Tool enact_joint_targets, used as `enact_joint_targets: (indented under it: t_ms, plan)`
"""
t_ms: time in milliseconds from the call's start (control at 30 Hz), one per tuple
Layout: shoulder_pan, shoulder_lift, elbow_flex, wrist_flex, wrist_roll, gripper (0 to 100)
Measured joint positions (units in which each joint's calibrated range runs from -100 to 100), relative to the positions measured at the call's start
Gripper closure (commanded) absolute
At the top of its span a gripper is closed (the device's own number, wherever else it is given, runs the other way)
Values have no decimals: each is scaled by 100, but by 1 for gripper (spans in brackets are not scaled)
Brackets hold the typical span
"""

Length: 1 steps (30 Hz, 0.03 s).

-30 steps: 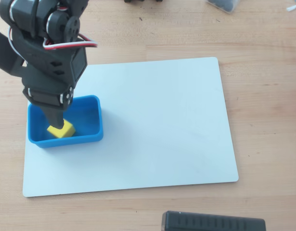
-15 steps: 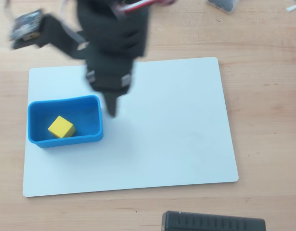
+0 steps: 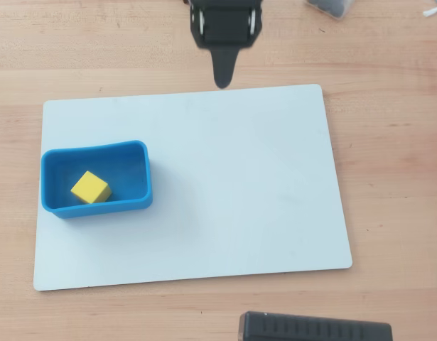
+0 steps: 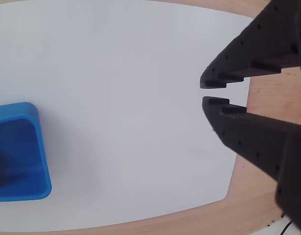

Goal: Pick up yellow cube and drop it in the blue rectangular bin

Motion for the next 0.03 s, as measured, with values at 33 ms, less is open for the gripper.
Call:
enact_joint_targets:
  t_ms: [33]
  plan:
    - [0,-286,350,-161,5,100]
